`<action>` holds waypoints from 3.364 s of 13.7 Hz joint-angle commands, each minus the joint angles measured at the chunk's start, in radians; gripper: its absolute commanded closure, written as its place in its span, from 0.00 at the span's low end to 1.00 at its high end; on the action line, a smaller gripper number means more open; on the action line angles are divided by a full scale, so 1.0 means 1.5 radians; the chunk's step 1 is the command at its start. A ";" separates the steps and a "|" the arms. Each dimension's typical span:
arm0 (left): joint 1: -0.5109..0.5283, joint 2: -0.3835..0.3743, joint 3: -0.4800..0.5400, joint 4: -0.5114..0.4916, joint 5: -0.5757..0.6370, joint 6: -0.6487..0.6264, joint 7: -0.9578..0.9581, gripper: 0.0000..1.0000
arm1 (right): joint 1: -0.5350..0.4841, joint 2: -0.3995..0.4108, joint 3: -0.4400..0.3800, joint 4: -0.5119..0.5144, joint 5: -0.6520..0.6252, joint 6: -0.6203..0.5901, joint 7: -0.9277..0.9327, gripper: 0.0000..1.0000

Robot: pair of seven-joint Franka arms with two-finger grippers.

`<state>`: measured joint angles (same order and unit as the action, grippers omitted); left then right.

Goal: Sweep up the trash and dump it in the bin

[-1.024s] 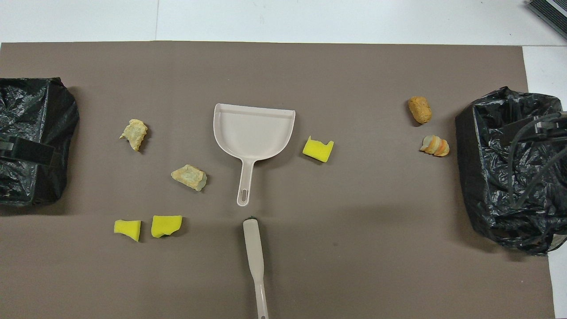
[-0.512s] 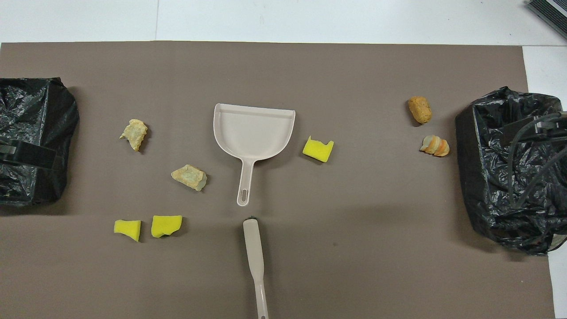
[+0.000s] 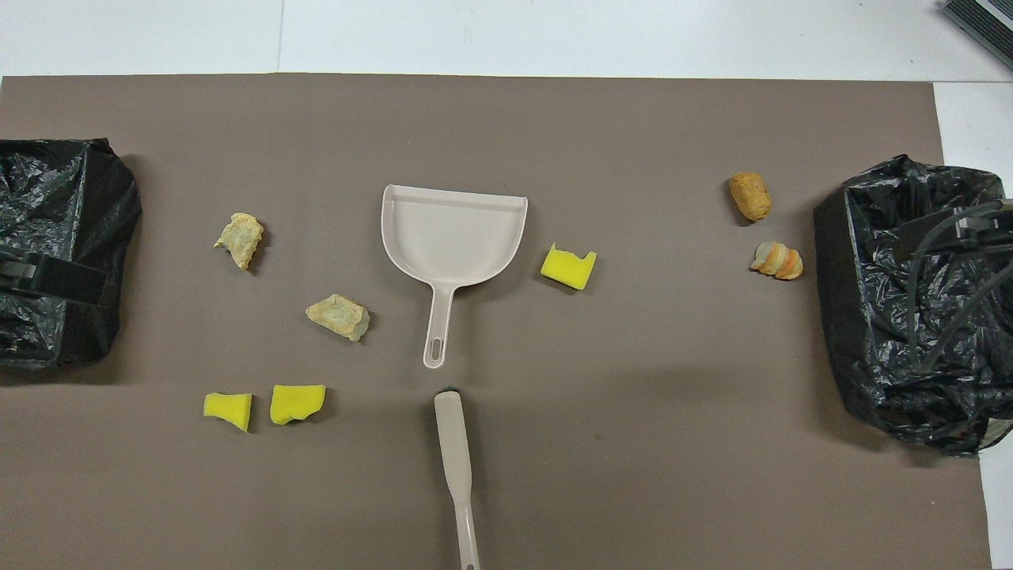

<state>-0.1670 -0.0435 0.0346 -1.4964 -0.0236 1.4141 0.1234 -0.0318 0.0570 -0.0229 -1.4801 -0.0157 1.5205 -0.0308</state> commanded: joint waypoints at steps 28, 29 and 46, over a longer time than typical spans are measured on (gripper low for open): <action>-0.592 -0.097 -0.003 -0.688 -0.049 0.581 -0.585 0.00 | -0.002 -0.004 0.000 0.000 0.011 0.006 0.009 0.00; -0.593 -0.098 -0.003 -0.689 -0.050 0.581 -0.586 0.00 | -0.002 -0.004 0.000 0.000 0.011 0.006 0.009 0.00; -0.441 -0.120 0.009 -0.658 -0.052 0.447 -0.395 1.00 | -0.002 -0.004 0.000 0.000 0.011 0.006 0.009 0.00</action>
<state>-0.8964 -0.2033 0.0528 -2.4824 -0.0846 2.1186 -0.5455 -0.0318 0.0570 -0.0229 -1.4801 -0.0157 1.5205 -0.0308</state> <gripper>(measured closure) 0.731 0.000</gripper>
